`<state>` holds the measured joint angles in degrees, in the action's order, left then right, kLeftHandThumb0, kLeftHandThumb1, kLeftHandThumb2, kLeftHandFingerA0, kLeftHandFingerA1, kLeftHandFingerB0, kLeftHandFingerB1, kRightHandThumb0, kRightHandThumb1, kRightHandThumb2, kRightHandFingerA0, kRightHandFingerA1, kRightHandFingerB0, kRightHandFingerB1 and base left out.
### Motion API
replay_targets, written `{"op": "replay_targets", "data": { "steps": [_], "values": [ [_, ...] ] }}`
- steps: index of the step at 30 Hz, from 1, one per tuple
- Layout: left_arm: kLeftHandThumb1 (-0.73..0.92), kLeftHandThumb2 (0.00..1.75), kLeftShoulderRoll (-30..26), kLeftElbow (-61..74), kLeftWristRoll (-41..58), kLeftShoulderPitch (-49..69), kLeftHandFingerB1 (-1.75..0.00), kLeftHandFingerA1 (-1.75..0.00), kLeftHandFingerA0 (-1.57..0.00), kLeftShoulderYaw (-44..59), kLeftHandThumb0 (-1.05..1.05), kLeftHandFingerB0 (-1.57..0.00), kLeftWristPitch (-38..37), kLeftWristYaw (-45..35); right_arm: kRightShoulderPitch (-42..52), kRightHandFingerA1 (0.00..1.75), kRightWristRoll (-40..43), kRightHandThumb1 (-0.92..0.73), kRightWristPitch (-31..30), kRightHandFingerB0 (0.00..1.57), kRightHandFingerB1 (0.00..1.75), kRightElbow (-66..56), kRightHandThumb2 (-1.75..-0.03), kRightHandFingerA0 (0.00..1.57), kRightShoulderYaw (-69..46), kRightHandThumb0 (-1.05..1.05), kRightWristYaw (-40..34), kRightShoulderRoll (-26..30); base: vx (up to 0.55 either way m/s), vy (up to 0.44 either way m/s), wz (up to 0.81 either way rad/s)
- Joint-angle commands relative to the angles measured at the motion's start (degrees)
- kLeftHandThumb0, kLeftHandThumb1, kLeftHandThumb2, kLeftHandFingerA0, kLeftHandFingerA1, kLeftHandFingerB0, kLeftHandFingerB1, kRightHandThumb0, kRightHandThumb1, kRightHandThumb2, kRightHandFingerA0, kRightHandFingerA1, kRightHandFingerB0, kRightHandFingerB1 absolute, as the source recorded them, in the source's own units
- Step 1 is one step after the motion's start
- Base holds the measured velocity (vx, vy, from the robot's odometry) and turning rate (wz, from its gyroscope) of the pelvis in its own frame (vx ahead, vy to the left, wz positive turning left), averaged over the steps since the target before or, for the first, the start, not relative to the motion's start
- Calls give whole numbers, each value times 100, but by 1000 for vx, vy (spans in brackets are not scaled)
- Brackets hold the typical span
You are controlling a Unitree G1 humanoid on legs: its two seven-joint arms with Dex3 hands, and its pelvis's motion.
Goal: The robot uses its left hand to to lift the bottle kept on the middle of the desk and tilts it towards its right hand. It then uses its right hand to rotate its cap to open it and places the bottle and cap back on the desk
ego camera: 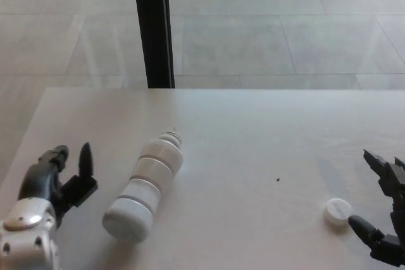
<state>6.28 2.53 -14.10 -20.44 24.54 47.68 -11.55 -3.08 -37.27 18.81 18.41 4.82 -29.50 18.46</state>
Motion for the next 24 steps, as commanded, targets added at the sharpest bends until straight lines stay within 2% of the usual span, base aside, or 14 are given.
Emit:
{"op": "replay_targets", "data": {
  "steps": [1,5,6,7,8,11,13,16,17,18,20,21,23,24],
  "values": [
    [87,66,-344,427,2046,-53,0,0,0,2048,-101,0,526,-378,250,42,656,-65,241,11,37,-367,-60,0,-620,-53,108,319,0,0,0],
    [86,59,-358,258,2307,13,0,0,0,2431,-100,0,467,-444,250,44,665,-66,225,12,38,-396,-61,0,-694,-53,138,296,0,0,0],
    [61,109,-353,250,2342,42,-46,-62,0,2501,-105,0,482,-446,243,41,651,-59,237,11,45,-387,-75,0,-698,-57,122,281,0,0,0],
    [57,108,-354,227,2388,127,-48,-66,0,2593,-103,0,477,-468,231,44,619,-58,286,13,45,-355,-75,0,-699,-57,55,265,0,0,0],
    [83,55,-366,195,2412,238,-35,-30,0,2611,-105,0,403,-543,218,47,608,-64,352,15,39,-312,-60,0,-713,-52,-6,258,0,0,0],
    [77,67,-460,202,2445,561,-70,-7,0,2640,-105,0,247,-750,233,52,582,-64,461,17,39,-261,-59,0,-818,-52,-107,352,0,0,0],
    [71,57,-561,130,2587,728,-87,-51,0,2893,-105,0,114,-808,281,48,748,-60,384,14,45,-354,-74,0,-1059,-56,47,479,0,0,0],
    [76,60,-667,-76,2775,813,-95,-52,0,3249,-105,0,-39,-745,308,55,889,-64,688,19,38,-173,-59,0,-1336,-51,-42,680,0,0,0],
    [71,68,-794,-275,2845,886,-112,-27,0,3529,-105,0,-158,-666,377,58,1103,-64,787,26,32,-94,-60,0,-1631,-48,-5,859,0,0,0],
    [57,114,-966,-497,2889,1010,-83,-72,0,3786,-105,0,-282,-632,478,53,1284,-68,819,23,34,-45,-60,0,-1939,-50,30,1035,0,0,0],
    [87,71,-1480,-946,2701,1450,-77,0,0,4100,-105,0,-439,-562,686,10,1846,-83,994,1,32,227,-64,0,-2755,-40,127,1414,0,0,0],
    [78,70,-1528,-991,2700,1535,-98,-50,0,4264,-105,0,-386,-428,738,52,1876,-71,900,19,37,319,-61,0,-2984,-58,79,1508,0,0,0],
    [73,76,-1651,-1140,2714,1764,-85,0,0,4543,-105,0,-364,-302,844,55,1964,-72,775,18,38,551,-62,0,-3433,-59,-24,1693,0,0,0],
    [80,68,-1777,-1369,2748,1998,-84,-42,0,4627,-105,0,-466,-454,908,47,2094,-75,793,14,38,797,-63,0,-3707,-62,-33,1803,0,0,0]
  ]
}}
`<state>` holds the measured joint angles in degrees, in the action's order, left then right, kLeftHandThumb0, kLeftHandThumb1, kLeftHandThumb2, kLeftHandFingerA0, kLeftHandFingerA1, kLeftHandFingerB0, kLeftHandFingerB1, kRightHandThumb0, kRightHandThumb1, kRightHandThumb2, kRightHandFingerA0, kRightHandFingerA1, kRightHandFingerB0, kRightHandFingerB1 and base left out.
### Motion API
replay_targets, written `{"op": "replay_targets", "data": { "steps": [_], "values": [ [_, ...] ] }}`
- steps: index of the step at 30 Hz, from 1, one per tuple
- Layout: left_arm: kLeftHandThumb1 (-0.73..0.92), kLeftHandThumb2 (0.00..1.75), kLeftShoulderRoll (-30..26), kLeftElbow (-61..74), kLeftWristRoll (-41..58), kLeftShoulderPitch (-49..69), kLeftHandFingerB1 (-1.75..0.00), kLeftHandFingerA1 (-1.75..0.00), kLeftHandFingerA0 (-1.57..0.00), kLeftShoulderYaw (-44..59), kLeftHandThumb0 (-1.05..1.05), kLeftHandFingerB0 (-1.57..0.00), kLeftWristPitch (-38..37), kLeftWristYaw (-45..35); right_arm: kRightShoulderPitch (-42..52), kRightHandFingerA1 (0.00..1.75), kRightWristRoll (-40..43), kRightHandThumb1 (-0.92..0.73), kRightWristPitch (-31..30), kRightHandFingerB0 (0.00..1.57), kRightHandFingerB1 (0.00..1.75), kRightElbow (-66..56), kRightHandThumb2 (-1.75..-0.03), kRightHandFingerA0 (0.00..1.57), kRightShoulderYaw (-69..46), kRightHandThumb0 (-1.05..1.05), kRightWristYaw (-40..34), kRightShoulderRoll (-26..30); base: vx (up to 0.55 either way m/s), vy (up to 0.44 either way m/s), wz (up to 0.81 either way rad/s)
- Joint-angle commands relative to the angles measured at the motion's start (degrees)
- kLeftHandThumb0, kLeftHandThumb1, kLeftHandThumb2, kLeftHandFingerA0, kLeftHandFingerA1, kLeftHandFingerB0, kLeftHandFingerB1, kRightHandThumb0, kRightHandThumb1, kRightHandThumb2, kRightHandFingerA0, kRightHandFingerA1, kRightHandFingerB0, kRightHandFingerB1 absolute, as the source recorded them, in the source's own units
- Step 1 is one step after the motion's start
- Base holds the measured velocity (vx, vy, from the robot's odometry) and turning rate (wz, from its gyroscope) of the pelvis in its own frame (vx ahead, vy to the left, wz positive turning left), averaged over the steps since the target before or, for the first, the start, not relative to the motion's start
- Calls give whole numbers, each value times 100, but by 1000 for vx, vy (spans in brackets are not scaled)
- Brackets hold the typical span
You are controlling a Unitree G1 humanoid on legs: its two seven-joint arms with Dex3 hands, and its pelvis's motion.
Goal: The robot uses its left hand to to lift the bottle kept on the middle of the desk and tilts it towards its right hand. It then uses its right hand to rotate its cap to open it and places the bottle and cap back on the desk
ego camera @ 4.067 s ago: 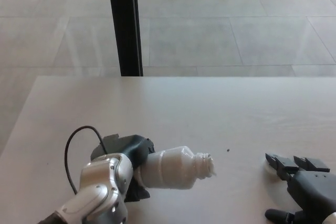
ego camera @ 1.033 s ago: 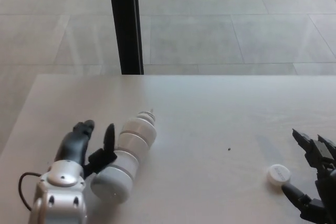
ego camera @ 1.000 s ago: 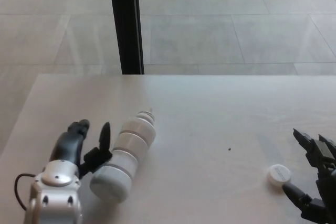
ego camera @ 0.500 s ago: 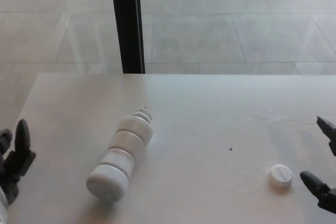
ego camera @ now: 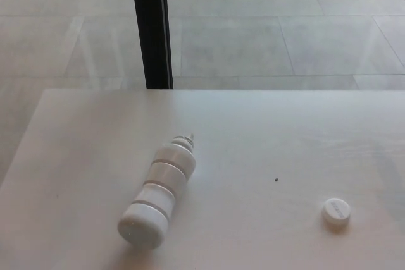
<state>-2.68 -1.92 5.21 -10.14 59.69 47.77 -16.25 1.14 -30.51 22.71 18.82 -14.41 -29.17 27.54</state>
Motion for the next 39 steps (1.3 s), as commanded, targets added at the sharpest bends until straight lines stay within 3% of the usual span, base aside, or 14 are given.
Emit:
{"op": "replay_targets", "data": {
  "steps": [1,2,3,4,18,19,21,22,23,29,30,31,32,39],
  "values": [
    [83,66,-978,-1204,833,1143,-76,-38,0,1200,-105,0,-597,-45,527,44,1626,-55,344,11,49,986,-92,0,-2073,-70,-17,991,0,0,0],
    [87,57,-1013,-1412,831,1271,-57,0,0,1300,-105,0,-786,9,534,55,1828,-53,305,13,49,1234,-91,0,-2376,-66,-48,1061,0,0,0],
    [78,67,-977,-1576,876,1273,-69,-31,0,1632,-105,0,-902,436,525,56,2005,-53,400,13,49,1755,-90,0,-2692,-67,-162,1216,0,0,0],
    [79,70,-1042,-1853,905,1315,-44,0,0,1744,-105,0,-1042,515,526,60,2224,-73,453,17,41,1981,-66,0,-2894,-65,-62,1251,0,0,0],
    [92,73,-1092,-4879,1470,2061,-47,-23,0,2511,-105,0,-2957,823,208,14,5167,-75,-1376,5,36,4653,-74,1,-5965,-59,1666,1226,0,0,0],
    [92,84,-828,-4773,1167,2212,-2,-18,0,2237,-105,0,-2957,974,119,26,5468,-56,-1652,1,33,4753,-92,0,-6273,-61,1651,1175,0,0,0],
    [92,82,-623,-4782,965,2380,0,-3,0,2016,-105,0,-3065,980,87,23,5612,-88,-1741,3,27,4806,-66,0,-6463,-48,1733,1074,0,0,0],
    [92,86,-358,-4823,633,2672,-34,-38,0,1657,-105,0,-2982,998,137,15,5927,-81,-1704,0,9,4742,-95,0,-6649,-52,2309,732,0,0,0],
    [72,133,-276,-4915,529,2805,-60,-56,-3,1522,-104,0,-3004,966,128,25,5891,-92,-1742,0,21,4702,-67,0,-6624,-42,2204,606,0,0,0],
    [60,116,-158,-4699,221,3266,-77,-91,-33,1041,-101,-5,-3876,672,409,71,4999,-63,-2188,16,50,5042,-91,41,-5887,-58,2695,191,0,0,0],
    [73,95,-221,-4820,90,3313,-119,-124,-22,856,-98,0,-3923,675,454,68,4934,-80,-2223,21,43,4988,-62,41,-5812,-53,2787,136,0,0,0],
    [59,126,-321,-4964,-36,3397,-81,-94,-46,600,-94,-18,-3844,435,487,79,4899,-77,-2213,22,43,4953,-62,43,-5775,-54,2869,58,0,0,0],
    [61,95,-329,-4912,-132,3451,-113,-110,-48,444,-98,-37,-3734,400,500,75,4819,-63,-2180,18,52,4954,-93,47,-5702,-59,2888,32,0,0,0],
    [61,80,-930,-5473,-1025,3651,-87,-86,-65,-1362,-92,-59,-3907,136,648,55,4126,-74,-2101,33,38,4975,-62,57,-4942,-54,3313,-175,0,0,0]
  ]
}}
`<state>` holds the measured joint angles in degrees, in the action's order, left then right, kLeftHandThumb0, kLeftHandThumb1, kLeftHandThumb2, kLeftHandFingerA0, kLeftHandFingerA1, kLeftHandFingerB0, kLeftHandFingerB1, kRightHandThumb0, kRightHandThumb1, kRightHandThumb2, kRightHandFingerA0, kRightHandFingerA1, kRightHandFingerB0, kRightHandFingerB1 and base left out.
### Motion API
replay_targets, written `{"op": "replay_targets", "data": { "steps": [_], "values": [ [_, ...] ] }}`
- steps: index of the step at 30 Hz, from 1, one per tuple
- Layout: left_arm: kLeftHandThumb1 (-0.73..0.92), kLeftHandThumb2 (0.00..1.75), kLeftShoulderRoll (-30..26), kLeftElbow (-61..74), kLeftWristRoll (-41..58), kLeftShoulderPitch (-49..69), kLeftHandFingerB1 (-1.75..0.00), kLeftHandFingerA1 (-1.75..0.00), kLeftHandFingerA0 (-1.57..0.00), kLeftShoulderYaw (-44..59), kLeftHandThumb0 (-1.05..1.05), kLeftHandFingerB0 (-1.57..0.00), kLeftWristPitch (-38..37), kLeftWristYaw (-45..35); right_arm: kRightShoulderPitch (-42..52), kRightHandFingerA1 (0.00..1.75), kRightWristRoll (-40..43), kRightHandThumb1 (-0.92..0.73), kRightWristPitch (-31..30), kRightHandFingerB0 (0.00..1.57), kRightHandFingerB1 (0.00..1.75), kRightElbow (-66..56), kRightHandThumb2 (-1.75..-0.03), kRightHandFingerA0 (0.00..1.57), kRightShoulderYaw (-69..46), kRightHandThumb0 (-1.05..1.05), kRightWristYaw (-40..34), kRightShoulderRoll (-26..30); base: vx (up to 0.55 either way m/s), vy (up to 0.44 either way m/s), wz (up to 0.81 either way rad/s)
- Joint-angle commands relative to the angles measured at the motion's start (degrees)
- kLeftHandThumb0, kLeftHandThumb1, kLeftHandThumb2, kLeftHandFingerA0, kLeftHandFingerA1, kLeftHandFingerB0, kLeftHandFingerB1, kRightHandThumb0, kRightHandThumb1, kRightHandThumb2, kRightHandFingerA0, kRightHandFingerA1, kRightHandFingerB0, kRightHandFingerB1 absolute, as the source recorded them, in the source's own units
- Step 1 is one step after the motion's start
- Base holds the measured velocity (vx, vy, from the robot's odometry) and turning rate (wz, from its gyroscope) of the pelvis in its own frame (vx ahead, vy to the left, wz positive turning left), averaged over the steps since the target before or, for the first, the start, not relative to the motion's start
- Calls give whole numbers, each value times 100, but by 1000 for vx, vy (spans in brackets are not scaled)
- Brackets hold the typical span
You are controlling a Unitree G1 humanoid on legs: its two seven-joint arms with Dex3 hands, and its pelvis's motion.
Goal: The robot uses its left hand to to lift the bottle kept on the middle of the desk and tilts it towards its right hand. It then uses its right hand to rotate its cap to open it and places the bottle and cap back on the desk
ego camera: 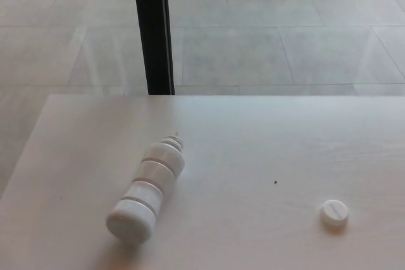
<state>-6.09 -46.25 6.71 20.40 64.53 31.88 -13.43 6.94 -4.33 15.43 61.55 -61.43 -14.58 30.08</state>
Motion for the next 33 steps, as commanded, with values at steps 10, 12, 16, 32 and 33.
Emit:
{"op": "replay_targets", "data": {
  "steps": [10,12,16,32,33],
  "values": [
    [58,80,-759,-1186,-805,638,-92,-95,-64,-2316,-91,-56,-2515,26,315,57,972,-70,-1268,48,45,728,-60,65,625,-47,2131,-396,0,0,0],
    [57,78,-794,-1273,-740,642,-90,-94,-67,-2431,-92,-58,-2643,20,279,64,1118,-57,-1336,40,55,757,-87,53,587,-49,2295,-357,0,0,0],
    [57,79,-855,-1389,-593,606,-89,-93,-63,-2593,-90,-58,-2644,38,302,59,1110,-70,-1282,49,44,636,-59,68,769,-49,2284,-393,0,0,0],
    [60,77,-1105,-1737,-264,607,-86,-87,-60,-3183,-91,-55,-3103,-12,535,70,1222,-57,-1082,41,57,651,-90,68,1464,-54,2187,-352,0,0,0],
    [59,78,-1114,-1761,-241,603,-86,-87,-60,-3214,-90,-55,-3126,3,542,71,1261,-56,-1086,42,57,618,-91,69,1511,-53,2170,-359,0,0,0]
  ]
}}
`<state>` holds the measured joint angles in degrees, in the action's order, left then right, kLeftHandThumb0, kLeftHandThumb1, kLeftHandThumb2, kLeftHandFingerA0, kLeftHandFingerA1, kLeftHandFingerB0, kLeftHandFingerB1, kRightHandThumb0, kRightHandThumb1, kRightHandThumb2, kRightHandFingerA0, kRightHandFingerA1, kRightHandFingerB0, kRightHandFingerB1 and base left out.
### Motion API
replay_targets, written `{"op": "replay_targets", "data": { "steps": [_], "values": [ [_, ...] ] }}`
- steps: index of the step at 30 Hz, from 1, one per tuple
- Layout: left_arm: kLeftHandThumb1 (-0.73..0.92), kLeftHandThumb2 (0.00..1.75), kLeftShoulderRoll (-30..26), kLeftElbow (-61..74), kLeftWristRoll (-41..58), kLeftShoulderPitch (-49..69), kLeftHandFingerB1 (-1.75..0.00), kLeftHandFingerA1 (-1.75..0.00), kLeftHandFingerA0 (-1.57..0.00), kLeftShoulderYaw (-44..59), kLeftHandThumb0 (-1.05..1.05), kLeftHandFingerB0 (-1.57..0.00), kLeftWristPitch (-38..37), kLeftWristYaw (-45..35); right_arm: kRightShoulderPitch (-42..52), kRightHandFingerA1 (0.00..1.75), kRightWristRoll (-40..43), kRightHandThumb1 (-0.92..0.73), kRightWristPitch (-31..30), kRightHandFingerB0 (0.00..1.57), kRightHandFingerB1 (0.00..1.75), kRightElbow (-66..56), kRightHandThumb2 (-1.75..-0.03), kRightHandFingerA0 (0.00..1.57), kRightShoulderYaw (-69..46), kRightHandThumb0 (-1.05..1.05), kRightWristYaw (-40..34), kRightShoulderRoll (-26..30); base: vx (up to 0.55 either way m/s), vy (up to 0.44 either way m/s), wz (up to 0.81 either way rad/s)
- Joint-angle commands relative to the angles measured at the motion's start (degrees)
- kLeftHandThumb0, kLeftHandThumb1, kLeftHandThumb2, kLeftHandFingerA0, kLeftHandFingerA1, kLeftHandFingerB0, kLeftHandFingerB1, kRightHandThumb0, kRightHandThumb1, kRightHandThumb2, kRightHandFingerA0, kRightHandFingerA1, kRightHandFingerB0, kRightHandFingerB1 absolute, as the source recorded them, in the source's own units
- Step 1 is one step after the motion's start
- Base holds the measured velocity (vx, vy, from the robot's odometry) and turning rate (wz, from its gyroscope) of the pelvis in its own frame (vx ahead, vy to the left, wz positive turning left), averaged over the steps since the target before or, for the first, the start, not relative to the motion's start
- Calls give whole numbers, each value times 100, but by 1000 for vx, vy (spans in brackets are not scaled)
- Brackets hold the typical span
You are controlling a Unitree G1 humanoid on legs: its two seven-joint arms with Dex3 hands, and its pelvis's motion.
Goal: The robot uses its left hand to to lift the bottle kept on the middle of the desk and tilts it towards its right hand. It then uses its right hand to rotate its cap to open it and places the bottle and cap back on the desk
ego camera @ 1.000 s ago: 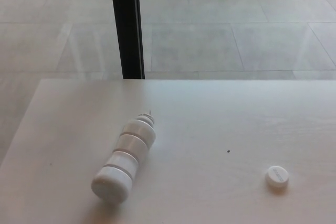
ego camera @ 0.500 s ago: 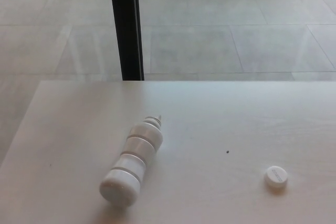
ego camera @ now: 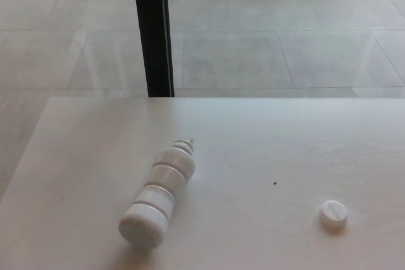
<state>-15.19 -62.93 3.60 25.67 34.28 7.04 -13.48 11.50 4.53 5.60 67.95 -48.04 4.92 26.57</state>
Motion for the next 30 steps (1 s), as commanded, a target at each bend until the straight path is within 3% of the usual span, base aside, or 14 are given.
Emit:
{"op": "replay_targets", "data": {
  "steps": [1,4,5,11,12,14,19,20,24,25,26,27,28,30],
  "values": [
    [59,78,-209,-124,109,76,-86,-87,-60,-197,-90,-55,-675,3,94,63,381,-71,-113,48,46,-45,-60,74,231,-53,188,-8,0,0,0],
    [59,78,-247,-245,177,53,-85,-88,-59,-265,-90,-54,-748,-3,87,65,474,-71,-107,49,45,-15,-60,78,350,-51,133,15,0,0,0],
    [61,77,-278,-277,142,10,-85,-87,-61,-315,-91,-55,-767,46,95,71,507,-57,-87,43,58,-25,-91,65,375,-53,197,3,0,0,0],
    [60,77,-333,-360,222,28,-86,-88,-61,-431,-92,-58,-858,55,117,71,698,-56,-114,41,57,32,-90,67,489,-53,205,20,0,0,0],
    [59,77,-348,-405,208,4,-86,-88,-61,-474,-90,-57,-855,95,140,64,687,-72,-98,48,46,20,-60,73,542,-50,228,24,0,0,0],
    [56,86,-340,-424,259,-4,-87,-88,-62,-498,-93,-61,-884,137,147,63,736,-71,-113,48,46,2,-59,72,588,-51,205,21,0,0,0],
    [59,78,-367,-422,437,14,-86,-88,-60,-454,-89,-55,-849,36,115,65,842,-72,-103,50,48,-7,-61,71,683,-47,217,-7,0,0,0],
    [59,78,-370,-424,374,19,-86,-88,-60,-515,-92,-55,-892,81,98,71,833,-56,-95,44,58,36,-89,67,726,-50,204,17,0,0,0],
    [59,76,-401,-529,340,-44,-85,-87,-62,-606,-92,-56,-902,176,101,70,941,-56,-129,41,57,31,-89,64,766,-51,181,22,0,0,0],
    [45,108,-405,-536,356,-43,-80,-86,-65,-609,-91,-51,-903,157,116,64,950,-72,-122,49,48,6,-60,68,781,-47,194,15,0,0,0],
    [45,108,-404,-545,400,-52,-80,-86,-65,-590,-91,-51,-885,155,133,64,978,-72,-136,49,48,-34,-60,68,789,-47,197,4,0,0,0],
    [55,86,-393,-522,397,-28,-87,-87,-62,-602,-92,-61,-920,153,137,71,999,-56,-112,44,59,-34,-89,65,788,-49,199,-2,0,0,0],
    [59,77,-395,-515,380,-10,-86,-88,-61,-631,-91,-56,-955,129,130,62,1013,-71,-122,50,48,-32,-61,70,795,-46,180,-1,0,0,0],
    [60,77,-405,-523,361,-7,-86,-88,-62,-668,-91,-57,-984,113,94,61,1034,-70,-169,48,46,4,-60,71,805,-48,138,15,0,0,0]
  ]
}}
